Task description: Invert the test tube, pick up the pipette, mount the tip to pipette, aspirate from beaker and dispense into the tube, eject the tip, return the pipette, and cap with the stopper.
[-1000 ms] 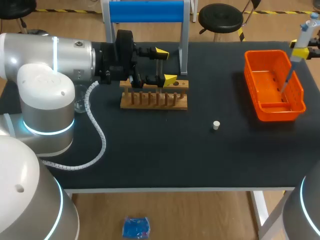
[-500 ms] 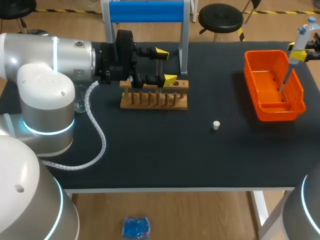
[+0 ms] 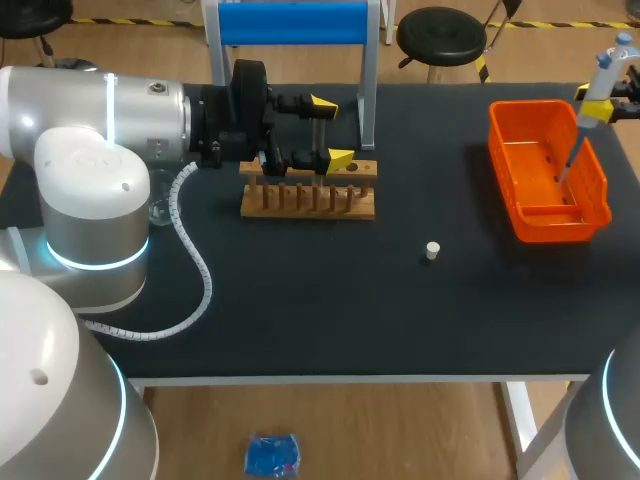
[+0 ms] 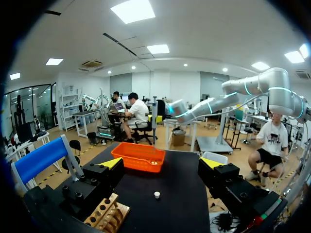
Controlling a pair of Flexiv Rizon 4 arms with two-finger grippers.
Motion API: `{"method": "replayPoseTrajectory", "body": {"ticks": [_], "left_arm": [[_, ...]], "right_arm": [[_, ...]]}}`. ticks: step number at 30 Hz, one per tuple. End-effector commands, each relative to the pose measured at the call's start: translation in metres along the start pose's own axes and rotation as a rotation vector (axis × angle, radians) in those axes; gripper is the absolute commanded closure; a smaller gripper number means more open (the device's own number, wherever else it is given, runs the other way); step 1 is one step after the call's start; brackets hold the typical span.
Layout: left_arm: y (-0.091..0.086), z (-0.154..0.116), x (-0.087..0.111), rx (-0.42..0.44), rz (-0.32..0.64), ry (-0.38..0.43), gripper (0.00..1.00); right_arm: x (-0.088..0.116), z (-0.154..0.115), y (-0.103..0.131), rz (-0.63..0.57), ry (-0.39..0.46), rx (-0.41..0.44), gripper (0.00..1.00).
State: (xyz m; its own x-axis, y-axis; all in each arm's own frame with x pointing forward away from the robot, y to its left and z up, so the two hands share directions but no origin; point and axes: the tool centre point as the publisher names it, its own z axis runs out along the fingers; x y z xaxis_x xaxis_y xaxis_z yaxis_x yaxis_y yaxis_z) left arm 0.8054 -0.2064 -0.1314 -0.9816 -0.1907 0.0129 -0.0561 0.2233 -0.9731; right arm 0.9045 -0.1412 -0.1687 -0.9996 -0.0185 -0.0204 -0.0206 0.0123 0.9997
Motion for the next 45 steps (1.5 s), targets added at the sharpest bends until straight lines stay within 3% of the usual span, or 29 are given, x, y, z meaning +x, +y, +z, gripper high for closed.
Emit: {"method": "replayPoseTrajectory", "body": {"ticks": [1, 11, 12, 21, 27, 34, 38, 45], "left_arm": [[0.000, 0.000, -0.001, 0.000, 0.000, 0.002, 0.00], [0.000, 0.000, -0.001, 0.000, 0.000, 0.002, 0.00], [-0.006, 0.006, -0.003, -0.008, 0.009, -0.001, 0.00], [-0.071, 0.070, -0.027, -0.103, 0.004, -0.043, 0.00], [-0.104, 0.133, -0.042, -0.122, 0.042, 0.000, 0.00], [-0.118, 0.202, -0.059, -0.122, 0.077, 0.094, 0.00], [-0.124, 0.234, -0.063, -0.135, 0.068, 0.105, 0.00], [-0.129, 0.268, -0.061, -0.140, 0.064, 0.125, 0.00]], "right_arm": [[-0.001, -0.001, 0.000, -0.001, 0.003, 0.000, 1.00], [-0.001, -0.001, 0.000, -0.001, 0.003, 0.000, 1.00], [-0.001, -0.001, 0.000, -0.001, 0.003, 0.000, 1.00], [-0.001, -0.001, 0.000, -0.001, 0.003, 0.000, 1.00], [-0.001, -0.001, 0.000, -0.001, 0.003, 0.000, 1.00], [-0.001, -0.001, 0.000, -0.001, 0.003, 0.000, 1.00], [-0.001, -0.001, 0.000, -0.001, 0.003, 0.000, 1.00], [-0.001, -0.001, 0.000, -0.001, 0.003, 0.000, 1.00]]}}
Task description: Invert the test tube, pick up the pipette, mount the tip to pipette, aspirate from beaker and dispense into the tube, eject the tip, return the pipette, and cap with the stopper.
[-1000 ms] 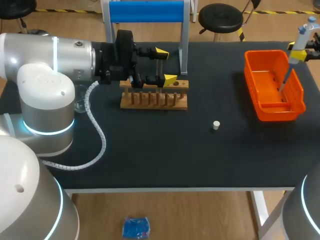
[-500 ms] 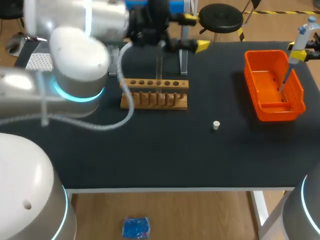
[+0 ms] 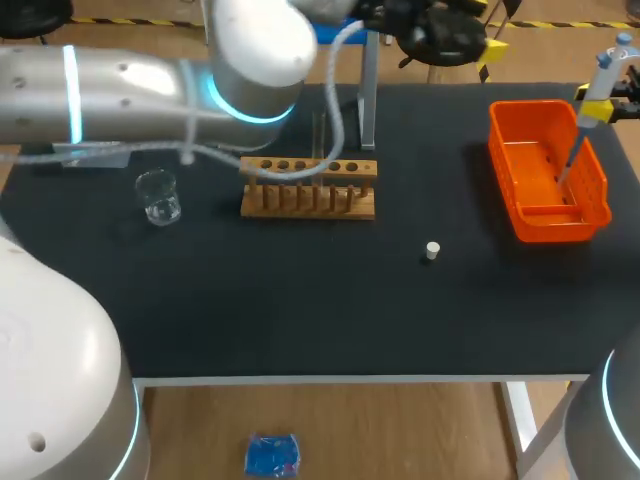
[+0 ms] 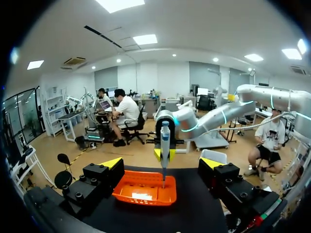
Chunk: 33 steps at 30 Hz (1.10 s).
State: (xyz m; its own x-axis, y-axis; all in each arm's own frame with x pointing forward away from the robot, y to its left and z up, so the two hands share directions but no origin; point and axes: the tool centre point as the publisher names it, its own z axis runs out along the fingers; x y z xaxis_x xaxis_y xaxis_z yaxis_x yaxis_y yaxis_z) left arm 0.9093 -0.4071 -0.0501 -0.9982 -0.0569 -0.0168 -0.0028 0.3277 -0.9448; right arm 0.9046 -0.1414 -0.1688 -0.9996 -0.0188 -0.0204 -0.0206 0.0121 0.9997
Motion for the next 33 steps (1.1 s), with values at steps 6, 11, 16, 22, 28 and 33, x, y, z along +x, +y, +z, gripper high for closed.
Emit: {"method": "replayPoseTrajectory", "body": {"ticks": [6, 11, 16, 22, 28, 33], "left_arm": [[-0.008, 0.089, -0.001, -0.053, -0.010, -0.024, 0.00], [-0.009, 0.091, 0.007, -0.056, -0.013, -0.042, 0.00], [-0.009, 0.091, 0.007, -0.056, -0.013, -0.042, 0.00], [-0.009, 0.091, 0.007, -0.056, -0.013, -0.042, 0.00], [-0.009, 0.091, 0.007, -0.056, -0.013, -0.042, 1.00], [-0.009, 0.091, 0.007, -0.056, -0.013, -0.042, 1.00]], "right_arm": [[-0.001, -0.001, 0.000, -0.001, 0.003, 0.001, 1.00], [-0.001, -0.001, 0.000, -0.001, 0.003, 0.001, 1.00], [-0.001, -0.001, 0.000, -0.001, 0.003, 0.001, 1.00], [-0.001, -0.001, 0.000, -0.001, 0.003, 0.001, 1.00], [-0.001, -0.001, 0.000, -0.001, 0.003, 0.001, 1.00], [-0.001, -0.001, 0.000, -0.001, 0.003, 0.001, 1.00]]}}
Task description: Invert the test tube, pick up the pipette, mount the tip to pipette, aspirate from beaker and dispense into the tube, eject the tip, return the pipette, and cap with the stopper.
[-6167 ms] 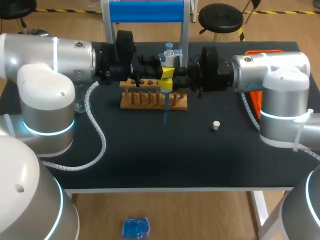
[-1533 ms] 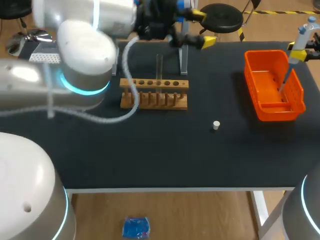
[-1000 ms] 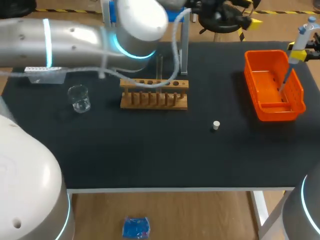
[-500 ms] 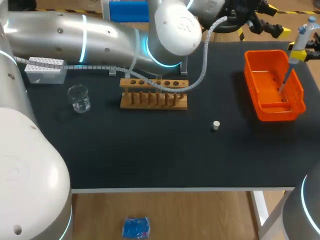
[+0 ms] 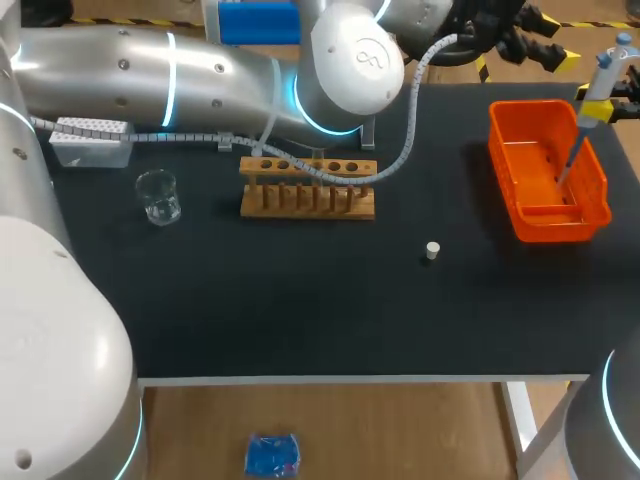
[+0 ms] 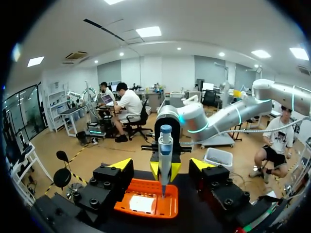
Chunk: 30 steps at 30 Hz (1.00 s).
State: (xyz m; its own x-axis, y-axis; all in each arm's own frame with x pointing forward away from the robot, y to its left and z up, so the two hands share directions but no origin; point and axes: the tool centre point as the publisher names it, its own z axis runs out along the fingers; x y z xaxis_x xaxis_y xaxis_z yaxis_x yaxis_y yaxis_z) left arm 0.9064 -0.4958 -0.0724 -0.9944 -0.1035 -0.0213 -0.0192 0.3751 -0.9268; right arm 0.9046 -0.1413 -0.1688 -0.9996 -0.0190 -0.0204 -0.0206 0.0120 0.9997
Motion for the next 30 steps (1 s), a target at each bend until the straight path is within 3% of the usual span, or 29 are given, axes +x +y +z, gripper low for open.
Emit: {"method": "replayPoseTrajectory", "body": {"ticks": [1, 14, 30], "left_arm": [[-0.001, 0.000, -0.001, -0.004, 0.000, 0.003, 1.00], [-0.003, 0.004, 0.000, 0.002, 0.007, 0.004, 1.00], [-0.017, 0.028, 0.006, 0.107, -0.012, 0.007, 1.00]], "right_arm": [[-0.001, -0.001, 0.000, -0.001, 0.003, 0.001, 1.00], [-0.001, -0.001, 0.000, -0.001, 0.003, 0.001, 1.00], [-0.001, -0.001, 0.000, -0.001, 0.003, 0.001, 1.00]]}}
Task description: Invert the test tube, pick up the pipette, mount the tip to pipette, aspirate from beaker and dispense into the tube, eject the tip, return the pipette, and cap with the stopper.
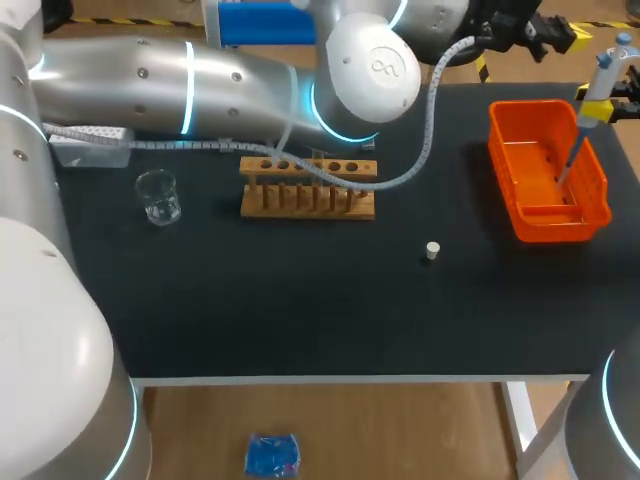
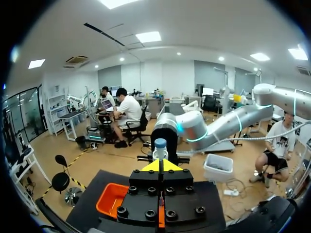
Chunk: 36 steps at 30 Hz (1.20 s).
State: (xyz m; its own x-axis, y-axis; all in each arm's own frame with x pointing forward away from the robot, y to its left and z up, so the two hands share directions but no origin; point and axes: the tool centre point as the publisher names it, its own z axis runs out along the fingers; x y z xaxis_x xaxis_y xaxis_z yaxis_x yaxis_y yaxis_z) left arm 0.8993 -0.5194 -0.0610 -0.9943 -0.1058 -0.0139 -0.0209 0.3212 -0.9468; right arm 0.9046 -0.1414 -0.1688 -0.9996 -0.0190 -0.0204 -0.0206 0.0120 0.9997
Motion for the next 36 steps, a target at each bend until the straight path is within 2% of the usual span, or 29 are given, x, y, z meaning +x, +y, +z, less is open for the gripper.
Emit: {"method": "replayPoseTrajectory", "body": {"ticks": [1, 6, 12, 17, 25, 36], "left_arm": [[0.003, 0.013, -0.004, 0.067, -0.004, 0.014, 1.00], [0.004, 0.016, -0.007, 0.133, -0.008, 0.041, 1.00], [0.005, 0.019, -0.011, 0.149, -0.006, 0.061, 1.00], [0.008, 0.016, -0.015, 0.214, 0.029, 0.084, 1.00], [0.002, 0.013, -0.019, 0.236, 0.053, 0.103, 1.00], [-0.006, 0.034, -0.013, 0.263, 0.054, 0.159, 1.00]], "right_arm": [[-0.001, -0.001, 0.000, -0.001, 0.003, 0.001, 1.00], [-0.001, -0.001, 0.000, -0.001, 0.003, 0.001, 1.00], [-0.001, -0.001, 0.000, -0.001, 0.003, 0.001, 1.00], [-0.001, -0.001, 0.000, -0.001, 0.003, 0.001, 1.00], [-0.001, -0.001, 0.000, -0.001, 0.003, 0.001, 1.00], [-0.001, -0.001, 0.000, -0.001, 0.003, 0.001, 1.00]]}}
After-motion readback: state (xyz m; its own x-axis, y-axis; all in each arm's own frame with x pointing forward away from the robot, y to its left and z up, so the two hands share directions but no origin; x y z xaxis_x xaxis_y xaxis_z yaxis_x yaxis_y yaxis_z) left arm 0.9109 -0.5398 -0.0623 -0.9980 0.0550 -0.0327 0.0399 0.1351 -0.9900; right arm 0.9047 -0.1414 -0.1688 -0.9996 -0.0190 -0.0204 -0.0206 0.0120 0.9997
